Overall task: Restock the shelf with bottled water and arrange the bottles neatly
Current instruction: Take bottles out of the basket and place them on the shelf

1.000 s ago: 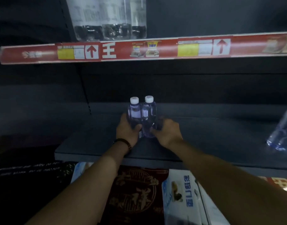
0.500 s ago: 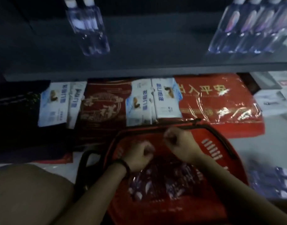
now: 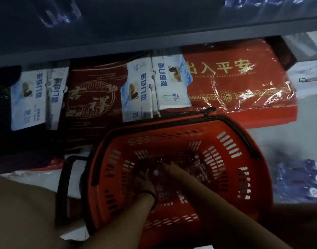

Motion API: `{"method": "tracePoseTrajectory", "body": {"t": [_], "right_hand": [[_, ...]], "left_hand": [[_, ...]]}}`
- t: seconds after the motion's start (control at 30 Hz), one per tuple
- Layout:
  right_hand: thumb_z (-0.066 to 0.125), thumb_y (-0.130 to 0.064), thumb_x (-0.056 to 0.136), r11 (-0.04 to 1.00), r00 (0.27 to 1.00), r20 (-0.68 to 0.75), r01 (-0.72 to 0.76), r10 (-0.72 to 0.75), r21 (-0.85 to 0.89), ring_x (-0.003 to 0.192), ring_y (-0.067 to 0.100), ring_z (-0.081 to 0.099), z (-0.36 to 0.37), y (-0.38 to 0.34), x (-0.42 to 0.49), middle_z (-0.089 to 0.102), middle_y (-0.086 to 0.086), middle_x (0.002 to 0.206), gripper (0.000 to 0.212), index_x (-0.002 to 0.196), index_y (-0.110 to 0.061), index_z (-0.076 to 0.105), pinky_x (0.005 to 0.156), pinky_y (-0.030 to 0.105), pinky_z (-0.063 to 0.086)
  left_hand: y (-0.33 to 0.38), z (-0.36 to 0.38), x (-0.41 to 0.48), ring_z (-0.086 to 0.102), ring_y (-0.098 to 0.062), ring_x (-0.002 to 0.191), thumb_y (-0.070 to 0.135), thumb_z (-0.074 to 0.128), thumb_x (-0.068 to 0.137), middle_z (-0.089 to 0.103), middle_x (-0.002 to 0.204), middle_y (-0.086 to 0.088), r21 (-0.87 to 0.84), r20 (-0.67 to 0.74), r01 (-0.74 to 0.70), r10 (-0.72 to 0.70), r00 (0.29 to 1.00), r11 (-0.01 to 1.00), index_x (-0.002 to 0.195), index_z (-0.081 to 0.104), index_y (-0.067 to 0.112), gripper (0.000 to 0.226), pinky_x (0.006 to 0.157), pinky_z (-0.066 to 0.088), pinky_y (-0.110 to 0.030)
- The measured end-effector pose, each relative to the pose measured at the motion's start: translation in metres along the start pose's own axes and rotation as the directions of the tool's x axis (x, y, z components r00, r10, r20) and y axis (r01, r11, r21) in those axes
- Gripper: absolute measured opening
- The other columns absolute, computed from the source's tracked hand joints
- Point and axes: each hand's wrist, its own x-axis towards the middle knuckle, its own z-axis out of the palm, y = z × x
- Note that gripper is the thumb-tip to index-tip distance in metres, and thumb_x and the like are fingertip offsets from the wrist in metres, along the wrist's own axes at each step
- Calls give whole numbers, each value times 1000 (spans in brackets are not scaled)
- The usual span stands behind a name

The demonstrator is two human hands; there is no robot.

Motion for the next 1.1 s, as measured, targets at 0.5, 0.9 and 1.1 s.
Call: {"method": "tracePoseTrajectory", "body": {"t": [0.5,0.9,1.1], "right_hand": [[77,-30,97,819,965,-164,-76,204,569,140,32,56,-3,7,-24,58,15,152,71,157,-9,45,112,33,41],[69,-48,98,716,946,-142,-117,291,688,127,41,63,-16,-9,-33,64,19,139,68,149,-11,45,104,43,51],[71,-37,99,733,961,-69,-157,268,662,121,40,66,-44,-16,-51,67,19,129,53,137,-8,48,93,34,48]], "left_hand": [[-24,-60,38,53,-31,138,26,71,82,54,148,-12,67,255,-12,-5,967,998,147,48,20,69,114,44,-39],[-13,-30,35,57,-33,133,41,73,85,59,145,-12,233,119,-15,-13,993,972,143,58,18,63,110,50,-40],[1,-86,-5,71,-19,80,36,95,60,72,80,4,-143,67,-92,102,993,985,80,72,22,33,69,57,-29]]}}
